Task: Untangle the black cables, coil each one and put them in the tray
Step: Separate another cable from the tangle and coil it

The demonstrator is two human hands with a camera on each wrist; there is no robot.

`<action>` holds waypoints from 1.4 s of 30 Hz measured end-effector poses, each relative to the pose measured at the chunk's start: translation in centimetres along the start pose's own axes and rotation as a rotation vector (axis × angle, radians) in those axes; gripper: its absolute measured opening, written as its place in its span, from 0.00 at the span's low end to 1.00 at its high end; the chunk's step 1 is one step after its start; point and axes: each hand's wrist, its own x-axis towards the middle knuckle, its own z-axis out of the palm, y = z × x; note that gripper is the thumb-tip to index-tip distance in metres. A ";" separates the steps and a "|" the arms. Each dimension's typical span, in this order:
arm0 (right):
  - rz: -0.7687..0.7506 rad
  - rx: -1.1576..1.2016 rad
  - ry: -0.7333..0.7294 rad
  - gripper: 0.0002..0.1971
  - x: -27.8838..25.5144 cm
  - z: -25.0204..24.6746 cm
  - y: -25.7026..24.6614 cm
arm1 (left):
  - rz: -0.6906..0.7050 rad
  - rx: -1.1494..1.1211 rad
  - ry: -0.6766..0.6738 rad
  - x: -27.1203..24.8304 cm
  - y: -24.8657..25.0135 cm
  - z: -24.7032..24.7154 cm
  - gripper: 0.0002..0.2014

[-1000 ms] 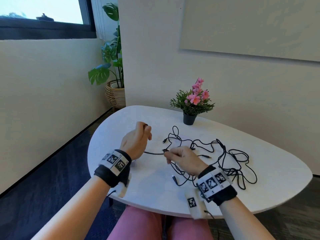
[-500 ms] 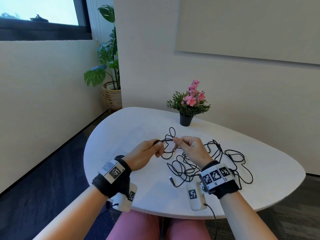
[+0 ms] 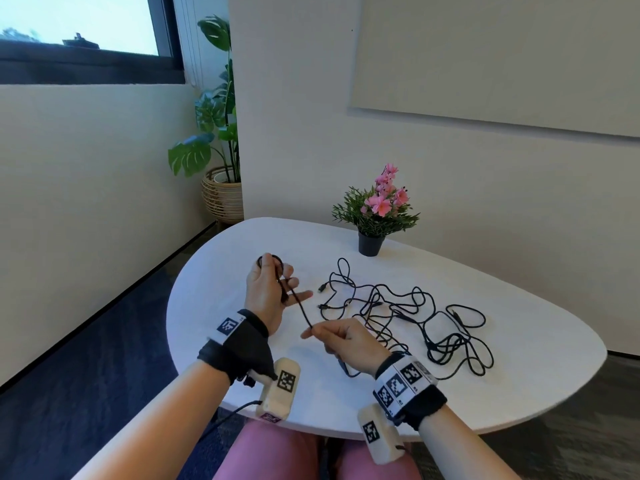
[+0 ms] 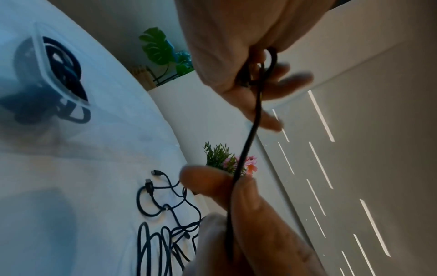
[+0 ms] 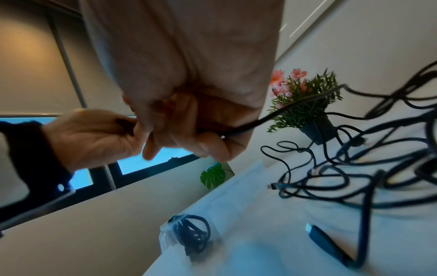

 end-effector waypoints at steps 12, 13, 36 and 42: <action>-0.271 -0.238 0.142 0.03 -0.2 -4.0 -5.3 | 0.144 1.279 -0.442 -0.6 -2.2 -1.7 0.32; -0.271 -0.214 0.203 0.03 0.1 -4.4 -5.3 | 0.110 1.184 -0.473 -1.1 -2.1 -1.5 0.35; 0.042 -0.220 -0.169 0.10 -0.3 -1.2 0.5 | -0.089 -0.089 -0.040 1.3 1.0 -0.7 0.21; -0.020 -0.306 -0.137 0.10 -0.9 -3.7 -2.3 | 0.110 0.662 0.021 2.4 0.9 -2.3 0.16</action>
